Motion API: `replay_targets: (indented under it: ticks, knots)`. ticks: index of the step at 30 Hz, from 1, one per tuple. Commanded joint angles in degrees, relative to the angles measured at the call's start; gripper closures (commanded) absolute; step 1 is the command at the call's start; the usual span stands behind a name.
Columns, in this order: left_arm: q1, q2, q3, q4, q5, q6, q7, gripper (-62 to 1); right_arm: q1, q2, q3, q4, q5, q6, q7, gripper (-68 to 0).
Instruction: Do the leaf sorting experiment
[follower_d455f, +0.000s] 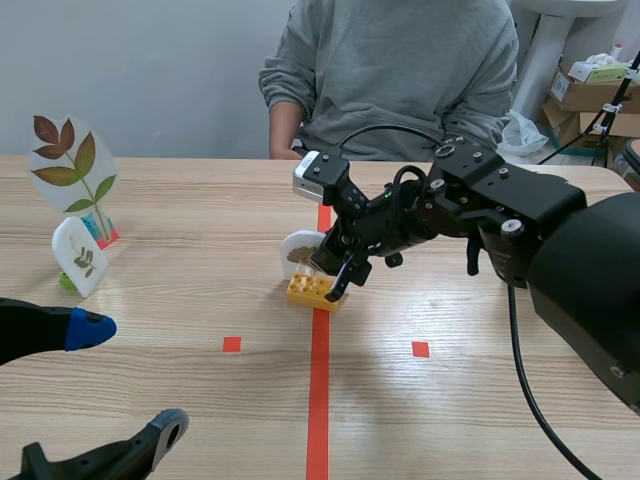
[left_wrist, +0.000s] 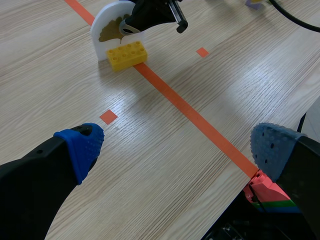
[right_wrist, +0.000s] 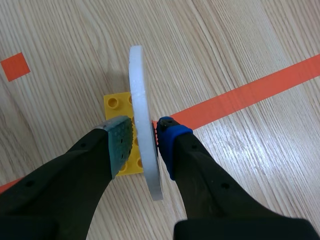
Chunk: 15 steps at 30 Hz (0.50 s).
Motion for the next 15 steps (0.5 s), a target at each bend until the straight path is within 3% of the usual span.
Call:
replay_targets:
  ticks: [1, 4, 11, 15]
  knots:
    - [-0.17, 0.28, -0.22, 0.13, -0.55, -0.11, -0.81, -62.3, 1.16, 0.48, 0.22, 1.44, 0.63, 0.22, 0.35, -9.9]
    - [-0.17, 0.28, -0.22, 0.13, -0.55, -0.11, -0.81, -62.3, 1.14, 0.48, 0.22, 1.44, 0.63, 0.22, -0.28, -2.8]
    - [-0.17, 0.28, -0.22, 0.13, -0.55, -0.11, -0.81, -62.3, 1.16, 0.59, 0.33, 1.49, 0.76, 0.26, -2.38, -2.0]
    - [-0.17, 0.28, -0.22, 0.13, -0.57, -0.11, -0.81, -62.3, 0.26, 2.25, 0.83, 3.10, 6.25, -0.42, -4.42, -2.0]
